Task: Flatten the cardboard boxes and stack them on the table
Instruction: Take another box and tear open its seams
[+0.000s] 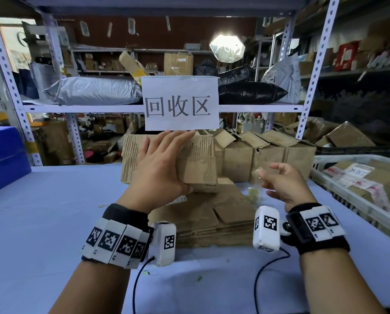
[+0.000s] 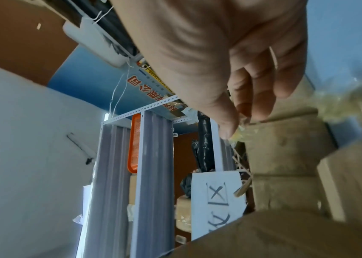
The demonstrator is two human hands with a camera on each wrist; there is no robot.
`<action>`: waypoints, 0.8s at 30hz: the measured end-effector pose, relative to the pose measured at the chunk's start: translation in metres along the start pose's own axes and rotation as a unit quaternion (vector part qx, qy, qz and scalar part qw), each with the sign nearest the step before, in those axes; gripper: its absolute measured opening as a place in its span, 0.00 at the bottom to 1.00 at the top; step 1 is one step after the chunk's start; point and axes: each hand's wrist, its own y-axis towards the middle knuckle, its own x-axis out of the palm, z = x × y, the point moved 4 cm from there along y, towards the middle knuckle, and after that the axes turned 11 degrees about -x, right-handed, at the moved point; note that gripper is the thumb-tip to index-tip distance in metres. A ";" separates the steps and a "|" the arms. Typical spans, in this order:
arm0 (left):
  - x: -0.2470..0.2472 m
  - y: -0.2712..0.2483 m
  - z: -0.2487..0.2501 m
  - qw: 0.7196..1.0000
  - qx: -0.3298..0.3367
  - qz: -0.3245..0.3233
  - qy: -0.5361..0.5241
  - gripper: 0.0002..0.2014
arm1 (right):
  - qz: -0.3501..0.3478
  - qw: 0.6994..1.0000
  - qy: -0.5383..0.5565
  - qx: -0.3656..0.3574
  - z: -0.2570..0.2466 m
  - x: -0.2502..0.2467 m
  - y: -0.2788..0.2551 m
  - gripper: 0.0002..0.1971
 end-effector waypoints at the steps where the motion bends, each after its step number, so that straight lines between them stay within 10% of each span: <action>1: 0.001 0.000 0.001 1.000 0.003 0.001 0.004 0.58 | -0.001 1.000 -0.031 -0.004 0.001 -0.005 0.006 0.15; 16: 0.001 0.003 0.002 1.000 -0.001 -0.008 0.008 0.58 | -0.223 0.841 -0.493 0.018 0.050 -0.008 0.089 0.12; 20: 0.000 0.004 0.004 1.000 -0.001 -0.009 0.011 0.58 | -0.246 0.734 -0.632 -0.013 0.040 -0.013 0.092 0.19; 22: -0.002 0.004 0.003 1.000 0.000 -0.009 0.011 0.58 | -0.232 0.737 -0.633 -0.049 0.015 -0.004 0.084 0.10; 24: -0.003 0.004 0.003 1.000 -0.001 -0.012 0.011 0.58 | -0.190 0.812 -0.541 -0.109 -0.012 0.014 0.076 0.15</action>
